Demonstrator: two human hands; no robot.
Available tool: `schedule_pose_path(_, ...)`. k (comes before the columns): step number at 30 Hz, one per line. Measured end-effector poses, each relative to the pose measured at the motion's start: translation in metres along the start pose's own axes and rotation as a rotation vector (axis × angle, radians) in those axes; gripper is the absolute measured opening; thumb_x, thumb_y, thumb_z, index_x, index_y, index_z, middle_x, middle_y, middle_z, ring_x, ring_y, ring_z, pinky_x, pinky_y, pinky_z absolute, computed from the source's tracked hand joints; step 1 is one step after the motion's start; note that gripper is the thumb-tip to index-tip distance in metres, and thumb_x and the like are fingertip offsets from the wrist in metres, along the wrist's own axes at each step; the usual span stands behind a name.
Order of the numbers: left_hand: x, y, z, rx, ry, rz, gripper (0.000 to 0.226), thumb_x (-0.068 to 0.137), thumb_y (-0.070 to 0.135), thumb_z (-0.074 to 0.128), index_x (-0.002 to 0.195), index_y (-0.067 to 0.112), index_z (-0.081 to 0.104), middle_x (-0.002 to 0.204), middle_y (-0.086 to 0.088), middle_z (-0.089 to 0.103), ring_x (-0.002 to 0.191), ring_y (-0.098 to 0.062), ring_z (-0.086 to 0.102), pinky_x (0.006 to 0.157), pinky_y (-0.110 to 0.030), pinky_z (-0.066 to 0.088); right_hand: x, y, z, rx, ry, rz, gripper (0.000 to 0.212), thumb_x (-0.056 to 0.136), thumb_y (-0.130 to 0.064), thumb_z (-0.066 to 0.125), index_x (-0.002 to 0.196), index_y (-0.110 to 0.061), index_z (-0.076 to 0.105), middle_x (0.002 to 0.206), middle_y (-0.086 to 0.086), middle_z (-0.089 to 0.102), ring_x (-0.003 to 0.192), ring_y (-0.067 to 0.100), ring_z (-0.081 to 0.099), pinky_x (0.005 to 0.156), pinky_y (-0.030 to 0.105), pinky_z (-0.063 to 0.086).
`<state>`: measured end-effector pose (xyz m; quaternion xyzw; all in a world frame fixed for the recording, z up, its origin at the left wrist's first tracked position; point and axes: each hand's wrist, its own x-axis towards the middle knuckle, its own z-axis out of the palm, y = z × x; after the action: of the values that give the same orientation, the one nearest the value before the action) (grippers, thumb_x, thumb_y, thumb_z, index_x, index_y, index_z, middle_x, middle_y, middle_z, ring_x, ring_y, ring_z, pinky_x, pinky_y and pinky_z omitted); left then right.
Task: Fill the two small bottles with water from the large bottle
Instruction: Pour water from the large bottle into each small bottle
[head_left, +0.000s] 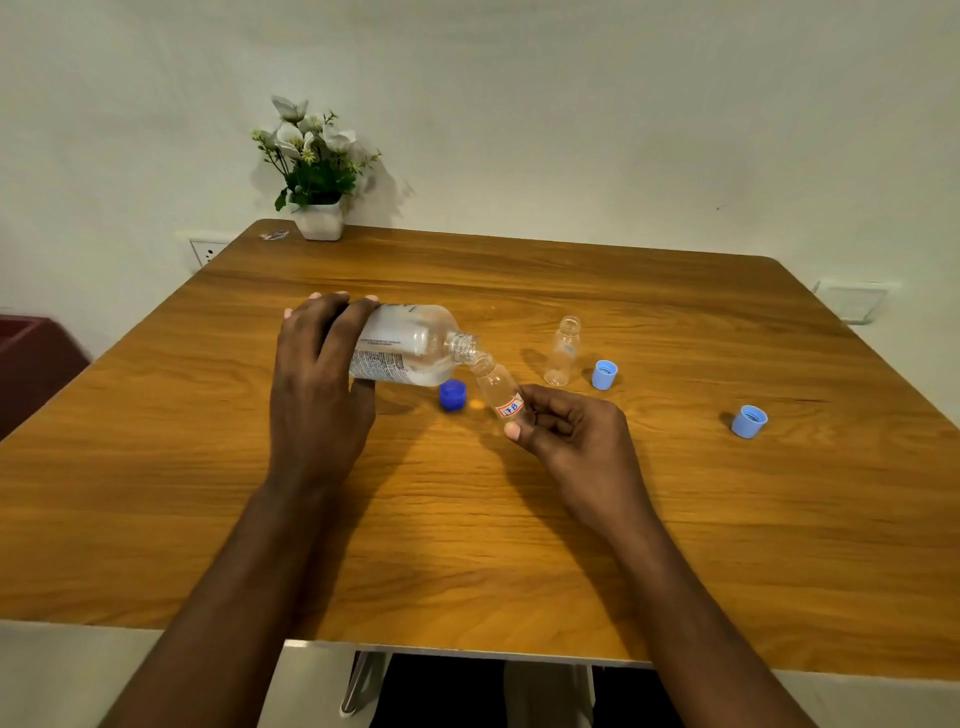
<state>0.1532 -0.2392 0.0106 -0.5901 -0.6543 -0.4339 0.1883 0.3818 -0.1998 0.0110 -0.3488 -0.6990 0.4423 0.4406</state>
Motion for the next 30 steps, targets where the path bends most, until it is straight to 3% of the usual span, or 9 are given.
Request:
schedule_pose_path(2,-0.0004,0.0000,0.0004,0.003,0.004,0.008,0.071,0.068,-0.016,0.064,0.134,0.006,0.050,0.130,-0.019,0.050,0.128,-0.032,0.041,0.111,-0.051,0.034,0.0005,0.0011,-0.0003,-0.002,0.000,0.008,0.046,0.081,0.004,0.070,0.095,-0.040,0.067,0.086,-0.024,0.073,0.088,-0.002,0.068,0.084,0.021,0.054)
schedule_pose_path(6,0.0003,-0.0017,0.0011,0.016,0.010,0.015,0.067,0.073,-0.015,0.065,0.135,0.006,0.049,0.131,-0.020,0.050,0.130,-0.034,0.041,0.119,-0.031,0.019,0.0005,0.0019,-0.0004,-0.001,-0.011,0.020,0.041,0.081,0.003,0.071,0.103,-0.031,0.069,0.089,-0.023,0.074,0.091,-0.001,0.069,0.085,0.021,0.054)
schedule_pose_path(10,0.0002,-0.0006,0.0012,0.018,0.015,0.022,0.069,0.072,-0.017,0.065,0.135,0.007,0.049,0.132,-0.020,0.049,0.131,-0.034,0.040,0.113,-0.052,0.030,0.0009,0.0014,-0.0004,0.001,-0.006,0.041,0.039,0.080,0.003,0.071,0.107,-0.025,0.070,0.090,-0.021,0.074,0.091,0.000,0.069,0.086,0.024,0.055)
schedule_pose_path(14,0.0008,-0.0016,0.0017,0.031,0.040,0.032,0.070,0.073,-0.019,0.064,0.135,0.008,0.048,0.132,-0.021,0.049,0.132,-0.034,0.039,0.118,-0.042,0.023,0.0014,0.0013,-0.0014,-0.018,-0.016,0.027,0.043,0.080,0.003,0.070,0.095,-0.037,0.069,0.089,-0.019,0.074,0.090,0.002,0.069,0.086,0.028,0.055)
schedule_pose_path(19,0.0006,-0.0006,0.0015,0.033,0.041,0.032,0.069,0.074,-0.019,0.062,0.136,0.008,0.048,0.133,-0.022,0.049,0.133,-0.036,0.039,0.117,-0.049,0.024,0.0017,0.0023,-0.0015,0.006,-0.017,0.040,0.037,0.080,0.003,0.071,0.104,-0.025,0.071,0.092,-0.017,0.074,0.091,0.002,0.069,0.086,0.025,0.055)
schedule_pose_path(27,0.0010,-0.0002,0.0010,0.038,0.047,0.040,0.071,0.073,-0.020,0.061,0.136,0.009,0.047,0.132,-0.022,0.049,0.133,-0.035,0.038,0.116,-0.052,0.025,0.0021,0.0037,-0.0014,0.015,-0.032,0.051,0.042,0.081,0.005,0.070,0.099,-0.033,0.069,0.087,-0.023,0.073,0.088,-0.002,0.068,0.082,0.020,0.054)
schedule_pose_path(30,0.0011,-0.0006,0.0008,0.041,0.050,0.040,0.071,0.072,-0.021,0.062,0.135,0.009,0.048,0.132,-0.022,0.049,0.133,-0.035,0.038,0.117,-0.050,0.023,0.0023,0.0043,-0.0014,0.035,-0.033,0.069,0.037,0.080,0.005,0.070,0.106,-0.022,0.071,0.091,-0.018,0.074,0.089,-0.002,0.068,0.081,0.018,0.052)
